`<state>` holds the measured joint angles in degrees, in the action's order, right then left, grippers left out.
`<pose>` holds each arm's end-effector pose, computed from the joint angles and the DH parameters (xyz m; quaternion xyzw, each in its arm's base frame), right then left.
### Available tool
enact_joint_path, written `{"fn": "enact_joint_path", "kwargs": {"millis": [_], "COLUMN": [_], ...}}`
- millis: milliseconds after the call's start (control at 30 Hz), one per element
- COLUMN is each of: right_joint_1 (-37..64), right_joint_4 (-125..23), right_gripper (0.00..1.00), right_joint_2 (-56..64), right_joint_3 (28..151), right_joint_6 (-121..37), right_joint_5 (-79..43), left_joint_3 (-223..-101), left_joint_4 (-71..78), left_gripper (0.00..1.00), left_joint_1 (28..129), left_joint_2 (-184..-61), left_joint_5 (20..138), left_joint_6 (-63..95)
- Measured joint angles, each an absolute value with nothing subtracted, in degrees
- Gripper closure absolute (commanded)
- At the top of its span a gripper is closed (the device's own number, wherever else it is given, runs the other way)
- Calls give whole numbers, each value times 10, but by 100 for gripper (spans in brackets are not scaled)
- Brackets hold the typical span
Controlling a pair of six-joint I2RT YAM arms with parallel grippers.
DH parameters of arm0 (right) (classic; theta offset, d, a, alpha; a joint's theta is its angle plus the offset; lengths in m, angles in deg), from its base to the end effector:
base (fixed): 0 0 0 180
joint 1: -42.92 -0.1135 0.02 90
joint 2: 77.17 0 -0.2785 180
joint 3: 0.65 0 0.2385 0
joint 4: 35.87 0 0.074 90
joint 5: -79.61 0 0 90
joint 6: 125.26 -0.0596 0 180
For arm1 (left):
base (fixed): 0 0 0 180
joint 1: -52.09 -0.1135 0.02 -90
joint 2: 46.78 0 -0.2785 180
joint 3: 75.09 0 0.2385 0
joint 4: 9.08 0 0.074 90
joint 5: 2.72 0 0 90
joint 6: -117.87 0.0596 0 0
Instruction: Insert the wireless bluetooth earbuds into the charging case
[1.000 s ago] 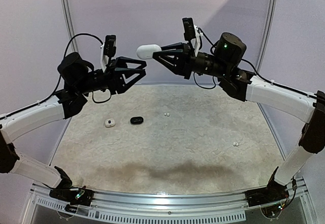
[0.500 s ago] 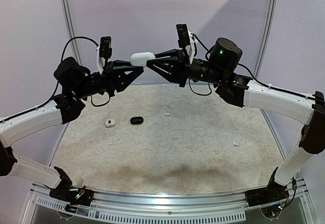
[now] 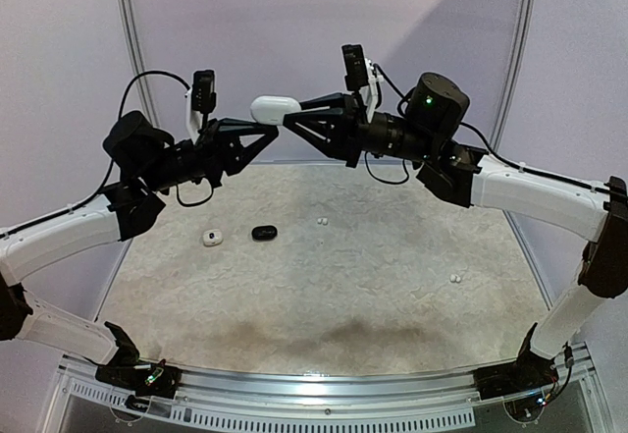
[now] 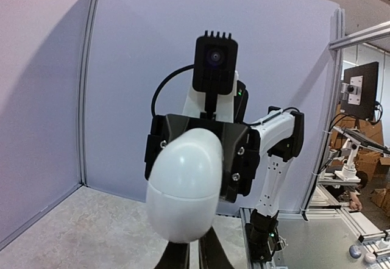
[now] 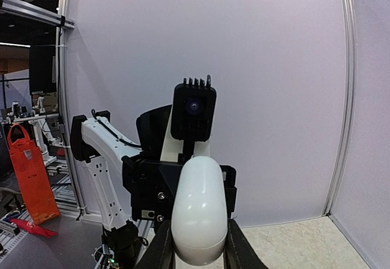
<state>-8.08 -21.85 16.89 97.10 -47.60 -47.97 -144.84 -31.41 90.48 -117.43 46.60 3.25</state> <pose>0.2192 0.3285 0.4435 -0.4303 0.4408 0.5631 0.5509 0.1931 -0.2026 0.4161 0.3484 0.4899 -0.5718 0.5582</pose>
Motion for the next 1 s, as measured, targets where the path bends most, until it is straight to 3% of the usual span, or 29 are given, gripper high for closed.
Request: {"fn": "enact_joint_path", "kwargs": {"millis": [100, 300, 433, 800, 1000], "right_joint_1": [-81, -80, -80, -80, -80], "right_joint_4": [-221, -222, -222, -218, -222], "right_gripper": [100, 100, 100, 100, 100], "right_joint_2": [168, 168, 168, 168, 168], "right_joint_3": [971, 969, 969, 957, 955], "right_joint_6": [-470, -467, -467, -470, -470], "right_joint_5": [-471, -463, -464, -475, -482], "left_joint_3": [-1448, -1448, -1447, -1441, -1436], "left_joint_4": [-315, -318, -318, -318, -319], "left_gripper": [63, 60, 49, 48, 64], "left_joint_1": [905, 909, 910, 910, 910], "left_joint_2": [-1174, -1174, -1174, -1169, -1159], "left_joint_5": [462, 457, 457, 497, 511], "left_joint_6": [28, 28, 28, 27, 31]}}
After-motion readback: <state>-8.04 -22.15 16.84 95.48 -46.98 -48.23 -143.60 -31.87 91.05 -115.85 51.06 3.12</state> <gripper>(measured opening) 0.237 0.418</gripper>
